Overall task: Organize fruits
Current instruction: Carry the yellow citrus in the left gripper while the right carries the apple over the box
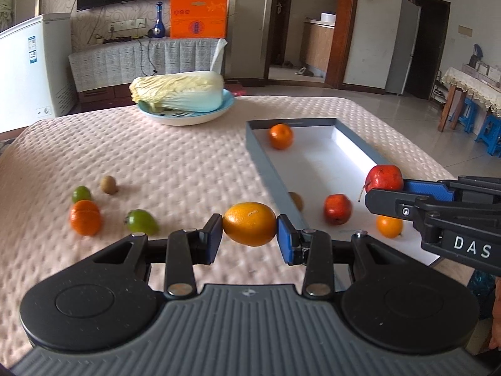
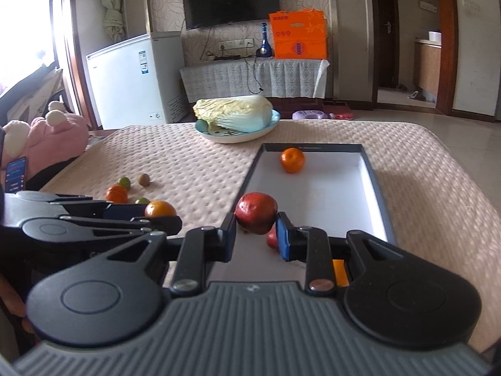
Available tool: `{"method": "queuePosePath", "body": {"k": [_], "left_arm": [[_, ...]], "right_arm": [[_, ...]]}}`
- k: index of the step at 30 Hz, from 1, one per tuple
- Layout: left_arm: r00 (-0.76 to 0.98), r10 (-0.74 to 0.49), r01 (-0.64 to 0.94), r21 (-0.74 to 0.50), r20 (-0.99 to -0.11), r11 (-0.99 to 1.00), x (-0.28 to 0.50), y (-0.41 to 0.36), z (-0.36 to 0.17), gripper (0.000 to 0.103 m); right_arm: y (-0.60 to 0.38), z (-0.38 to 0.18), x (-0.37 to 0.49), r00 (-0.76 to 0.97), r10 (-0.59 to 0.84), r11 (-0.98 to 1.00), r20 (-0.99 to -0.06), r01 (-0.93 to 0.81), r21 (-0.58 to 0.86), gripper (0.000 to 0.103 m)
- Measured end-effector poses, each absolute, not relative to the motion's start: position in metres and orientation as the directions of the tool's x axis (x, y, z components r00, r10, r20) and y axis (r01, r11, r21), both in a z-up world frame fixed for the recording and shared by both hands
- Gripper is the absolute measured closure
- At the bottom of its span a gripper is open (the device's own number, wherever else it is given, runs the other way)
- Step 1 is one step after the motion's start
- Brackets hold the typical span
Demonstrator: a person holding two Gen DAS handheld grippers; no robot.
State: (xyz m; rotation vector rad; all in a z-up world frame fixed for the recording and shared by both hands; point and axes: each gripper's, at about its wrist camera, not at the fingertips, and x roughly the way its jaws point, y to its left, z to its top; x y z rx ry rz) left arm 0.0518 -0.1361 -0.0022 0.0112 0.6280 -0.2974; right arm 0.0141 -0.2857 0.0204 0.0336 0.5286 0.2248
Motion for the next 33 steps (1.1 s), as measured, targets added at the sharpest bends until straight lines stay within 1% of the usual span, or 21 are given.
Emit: {"method": "queuePosePath", "body": {"k": [14, 24, 33], "left_arm": [[0.744, -0.344, 0.346, -0.109, -0.573, 0.932, 0.053, -0.182, -0.005, 0.060], [0.718, -0.379, 0.387, -0.117, -0.584, 0.914, 0.055, -0.213, -0.014, 0.060], [0.707, -0.394, 0.399, -0.129, -0.588, 0.908, 0.059, -0.226, -0.019, 0.060]], "right_arm": [[-0.326, 0.020, 0.004, 0.856, 0.150, 0.988, -0.495, -0.118, 0.095, 0.073], [-0.341, 0.021, -0.001, 0.862, 0.131, 0.991, -0.491, -0.093, 0.100, 0.073], [-0.348, 0.024, -0.005, 0.867, 0.129, 0.990, -0.481, -0.086, 0.110, 0.073]]}}
